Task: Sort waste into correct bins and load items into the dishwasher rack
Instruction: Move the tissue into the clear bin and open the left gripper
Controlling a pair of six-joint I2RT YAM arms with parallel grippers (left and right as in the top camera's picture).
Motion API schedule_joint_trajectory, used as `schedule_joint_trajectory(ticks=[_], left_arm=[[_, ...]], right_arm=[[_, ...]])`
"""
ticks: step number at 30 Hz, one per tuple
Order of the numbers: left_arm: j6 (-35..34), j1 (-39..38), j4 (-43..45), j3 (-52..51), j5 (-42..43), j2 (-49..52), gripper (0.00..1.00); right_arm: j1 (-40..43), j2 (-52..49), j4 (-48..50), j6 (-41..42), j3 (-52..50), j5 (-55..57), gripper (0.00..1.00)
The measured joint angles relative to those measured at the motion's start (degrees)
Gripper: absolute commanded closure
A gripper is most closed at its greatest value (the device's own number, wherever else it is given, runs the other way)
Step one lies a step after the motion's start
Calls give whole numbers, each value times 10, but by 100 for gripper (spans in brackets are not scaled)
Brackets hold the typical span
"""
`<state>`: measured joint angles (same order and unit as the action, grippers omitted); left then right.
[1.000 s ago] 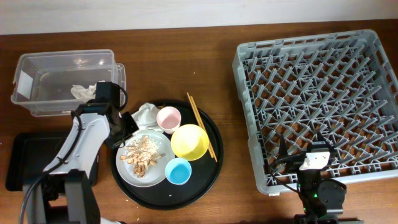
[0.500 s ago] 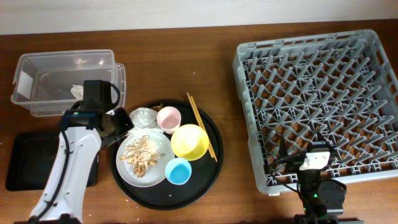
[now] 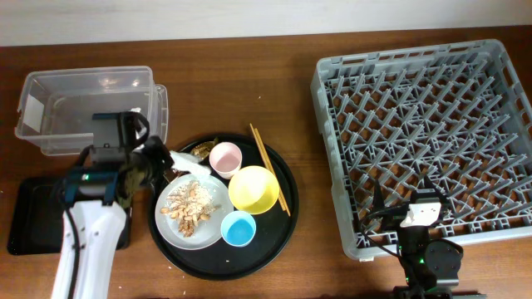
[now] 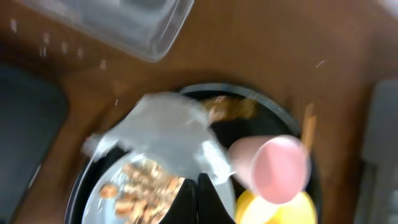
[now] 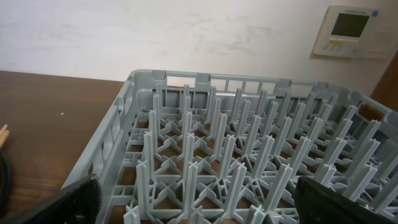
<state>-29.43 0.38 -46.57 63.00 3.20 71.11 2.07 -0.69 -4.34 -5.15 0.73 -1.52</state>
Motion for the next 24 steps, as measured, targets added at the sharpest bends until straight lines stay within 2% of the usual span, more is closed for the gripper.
schedule_joint_trajectory(ticks=[3, 11, 14, 22, 24], left_arm=[[0, 0, 49, 1, -7, -30, 99], [-7, 0, 182, 4, -110, -45, 99], [-10, 0, 264, 4, -156, -40, 99], [-8, 8, 422, 5, -268, 39, 99], [-4, 24, 457, 6, -282, 78, 95]], right_arm=[[0, 0, 0, 0, 0, 0, 1], [0, 0, 0, 0, 0, 0, 2], [0, 0, 0, 0, 0, 0, 1], [0, 0, 0, 0, 0, 0, 1], [0, 0, 0, 0, 0, 0, 1]])
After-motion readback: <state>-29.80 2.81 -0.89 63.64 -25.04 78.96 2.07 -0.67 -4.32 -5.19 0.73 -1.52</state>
